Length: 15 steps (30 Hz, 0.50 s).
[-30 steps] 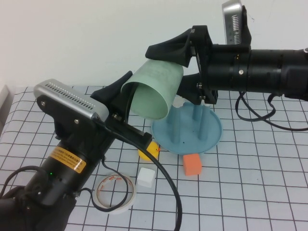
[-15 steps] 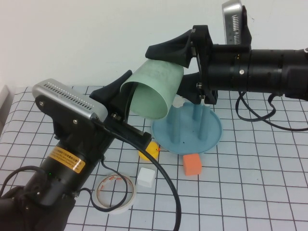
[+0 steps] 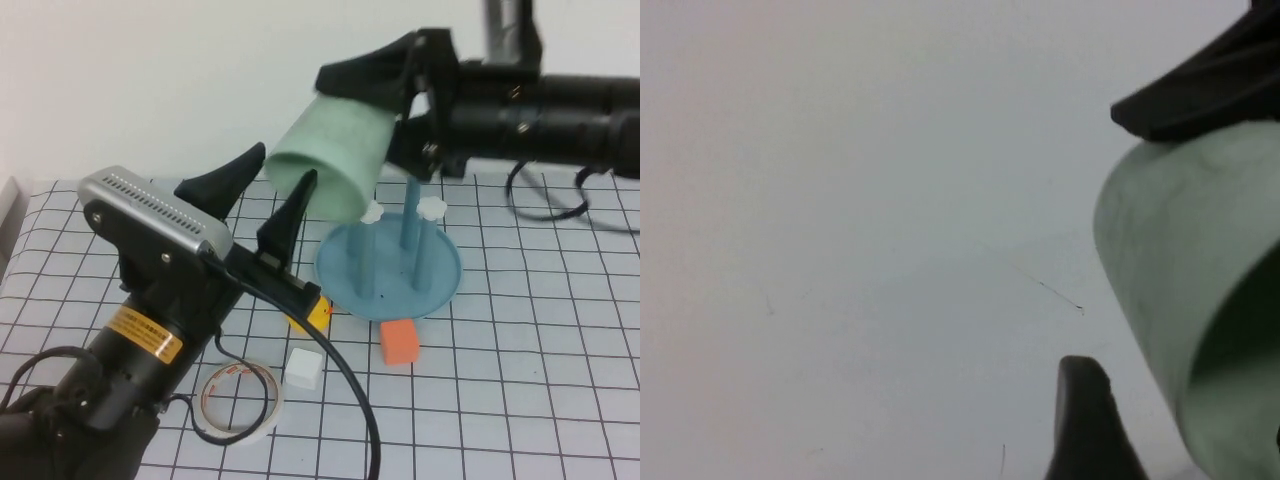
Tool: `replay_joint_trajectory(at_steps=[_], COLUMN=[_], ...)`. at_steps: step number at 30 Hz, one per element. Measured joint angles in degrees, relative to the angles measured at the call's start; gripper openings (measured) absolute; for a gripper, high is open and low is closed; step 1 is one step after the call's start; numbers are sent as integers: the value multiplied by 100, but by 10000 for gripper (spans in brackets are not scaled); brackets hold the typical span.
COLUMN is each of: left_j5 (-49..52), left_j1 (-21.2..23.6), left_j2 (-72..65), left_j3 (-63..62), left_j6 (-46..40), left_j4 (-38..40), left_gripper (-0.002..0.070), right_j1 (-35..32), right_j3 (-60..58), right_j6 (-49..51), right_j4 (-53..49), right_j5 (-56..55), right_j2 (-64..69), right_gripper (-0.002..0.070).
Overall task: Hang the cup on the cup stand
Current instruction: Adjust the cup with two arms, then place the cup on the cup holder
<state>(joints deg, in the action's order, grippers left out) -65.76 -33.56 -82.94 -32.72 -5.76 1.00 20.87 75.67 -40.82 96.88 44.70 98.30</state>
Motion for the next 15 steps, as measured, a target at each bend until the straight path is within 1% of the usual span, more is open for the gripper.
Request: replay_joint_trajectory(at_steps=[5, 11, 13, 15], left_j5=[15, 15, 15, 57], left_j1=[0, 0, 0, 0], left_j2=[189, 829, 1087, 1420], left_j3=[233, 827, 1042, 1259], left_j6=[0, 12, 28, 150], left_j4=[-135, 109, 222, 397], left_gripper=[370, 361, 323, 230], right_j1=[-313, -603, -657, -670], right_j3=[49, 61, 61, 61], right_j6=[-760, -2050, -2597, -3147], right_j4=[0, 0, 0, 0], right_j5=[0, 13, 13, -71], right_j2=[-246, -521, -546, -546], right_gripper=[571, 571, 571, 571])
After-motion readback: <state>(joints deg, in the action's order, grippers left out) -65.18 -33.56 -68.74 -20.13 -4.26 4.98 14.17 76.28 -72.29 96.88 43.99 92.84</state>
